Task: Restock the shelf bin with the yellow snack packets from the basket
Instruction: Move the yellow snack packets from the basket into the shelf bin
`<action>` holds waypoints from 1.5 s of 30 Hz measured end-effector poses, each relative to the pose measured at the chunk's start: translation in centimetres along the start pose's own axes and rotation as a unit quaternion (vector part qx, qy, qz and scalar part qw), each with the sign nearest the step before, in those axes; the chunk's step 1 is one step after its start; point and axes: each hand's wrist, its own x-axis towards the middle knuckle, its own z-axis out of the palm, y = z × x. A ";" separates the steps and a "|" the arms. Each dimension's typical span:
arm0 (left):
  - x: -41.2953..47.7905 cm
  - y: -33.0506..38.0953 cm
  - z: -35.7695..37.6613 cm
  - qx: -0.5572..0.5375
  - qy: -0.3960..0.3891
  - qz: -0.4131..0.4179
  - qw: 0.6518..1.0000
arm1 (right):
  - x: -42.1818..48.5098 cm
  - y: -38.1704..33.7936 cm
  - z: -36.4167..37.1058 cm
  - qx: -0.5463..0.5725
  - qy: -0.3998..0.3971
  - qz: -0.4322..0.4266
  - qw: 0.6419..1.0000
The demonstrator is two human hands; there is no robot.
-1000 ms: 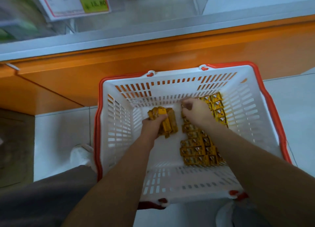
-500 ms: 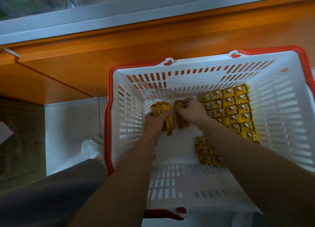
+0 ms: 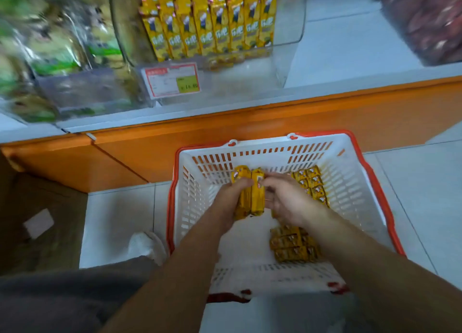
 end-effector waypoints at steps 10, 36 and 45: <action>-14.6 11.2 1.9 0.032 -0.121 0.142 0.982 | -13.5 -12.2 6.3 0.030 -0.074 -0.092 0.993; -20.2 17.1 1.0 -0.043 -0.138 0.268 0.953 | -17.5 -17.2 11.9 0.008 -0.117 -0.222 0.968; -20.1 18.0 0.2 -0.076 -0.134 0.269 0.951 | -16.8 -17.4 11.9 -0.005 -0.145 -0.221 0.964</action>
